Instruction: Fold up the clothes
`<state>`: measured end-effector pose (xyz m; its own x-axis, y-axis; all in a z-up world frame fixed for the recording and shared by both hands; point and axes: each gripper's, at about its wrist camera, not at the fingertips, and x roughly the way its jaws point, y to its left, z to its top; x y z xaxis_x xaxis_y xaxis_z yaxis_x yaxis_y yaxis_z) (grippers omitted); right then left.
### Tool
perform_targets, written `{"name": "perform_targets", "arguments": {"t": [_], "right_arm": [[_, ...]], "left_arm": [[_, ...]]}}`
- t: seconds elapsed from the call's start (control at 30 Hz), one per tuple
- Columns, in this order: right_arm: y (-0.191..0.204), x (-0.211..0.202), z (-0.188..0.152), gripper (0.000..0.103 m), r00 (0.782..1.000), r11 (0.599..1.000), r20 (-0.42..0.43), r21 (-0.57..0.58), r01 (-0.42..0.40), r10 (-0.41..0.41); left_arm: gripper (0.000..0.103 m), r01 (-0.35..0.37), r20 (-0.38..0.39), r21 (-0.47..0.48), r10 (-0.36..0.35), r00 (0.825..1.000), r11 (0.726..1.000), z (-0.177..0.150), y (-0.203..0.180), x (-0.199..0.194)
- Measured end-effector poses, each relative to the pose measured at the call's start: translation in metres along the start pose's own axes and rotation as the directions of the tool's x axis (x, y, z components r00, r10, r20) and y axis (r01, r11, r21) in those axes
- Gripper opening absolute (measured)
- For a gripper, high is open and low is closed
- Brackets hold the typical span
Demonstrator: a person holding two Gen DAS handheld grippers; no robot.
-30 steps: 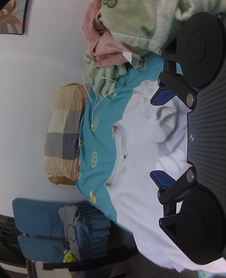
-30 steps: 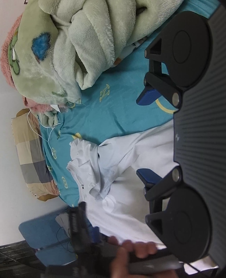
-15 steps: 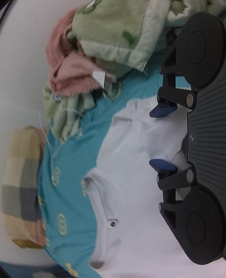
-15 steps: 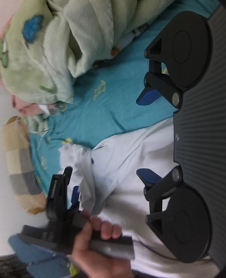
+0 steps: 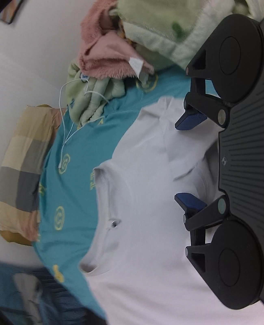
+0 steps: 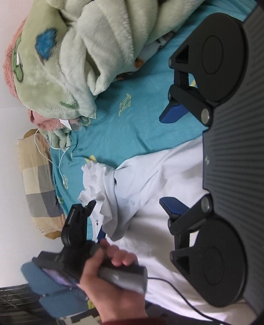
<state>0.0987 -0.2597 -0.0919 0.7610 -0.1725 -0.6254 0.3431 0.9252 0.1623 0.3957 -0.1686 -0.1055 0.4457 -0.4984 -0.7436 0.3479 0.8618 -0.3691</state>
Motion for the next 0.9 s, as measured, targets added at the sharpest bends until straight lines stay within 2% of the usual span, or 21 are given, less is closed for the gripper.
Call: {"name": "perform_targets", "arguments": {"t": [0.07,0.1,0.13,0.2,0.33,0.47,0.63,0.67,0.77,0.9], "right_arm": [[-0.005,0.003,-0.003,0.081,1.000,1.000,-0.022,0.021,-0.007,0.008],[-0.008,0.004,-0.005,0.081,0.999,0.999,-0.032,0.031,-0.011,0.012],[-0.010,0.007,-0.005,0.081,0.999,0.998,-0.043,0.051,-0.023,0.025],[-0.012,0.008,-0.007,0.081,0.998,0.997,-0.051,0.069,-0.040,0.043],[-0.013,0.008,-0.009,0.081,0.997,0.996,-0.048,0.072,-0.050,0.053],[-0.020,0.007,-0.008,0.081,0.996,0.990,-0.050,0.122,-0.071,0.078],[-0.024,0.007,-0.007,0.081,0.995,0.987,-0.039,0.135,-0.083,0.089],[-0.024,0.008,-0.007,0.081,0.995,0.987,-0.043,0.139,-0.081,0.088],[-0.024,0.011,-0.008,0.081,0.996,0.987,-0.046,0.145,-0.074,0.082],[-0.019,0.017,-0.008,0.081,0.997,0.991,-0.045,0.119,-0.065,0.071]], "left_arm": [[0.059,-0.010,0.002,0.022,0.010,1.000,1.000,-0.003,-0.015,0.000],[0.046,-0.030,0.009,0.049,0.030,1.000,0.998,-0.003,-0.023,0.001],[0.027,-0.054,0.011,0.079,0.054,0.998,0.995,-0.004,-0.032,0.003],[0.003,-0.106,0.000,0.138,0.107,0.994,0.985,-0.006,-0.047,0.008],[0.001,-0.143,0.071,0.182,0.132,0.989,0.973,0.002,-0.067,-0.003],[0.001,-0.192,0.142,0.132,0.173,0.975,0.972,0.030,-0.068,-0.017],[0.001,-0.323,0.226,0.069,0.300,0.927,0.944,0.055,-0.043,-0.013],[0.001,-0.355,0.229,0.061,0.333,0.915,0.933,0.057,-0.036,-0.008],[0.001,-0.408,0.207,0.036,0.392,0.896,0.913,0.053,-0.011,0.013],[0.005,-0.377,0.185,0.023,0.366,0.912,0.926,0.038,0.013,0.026]]}}
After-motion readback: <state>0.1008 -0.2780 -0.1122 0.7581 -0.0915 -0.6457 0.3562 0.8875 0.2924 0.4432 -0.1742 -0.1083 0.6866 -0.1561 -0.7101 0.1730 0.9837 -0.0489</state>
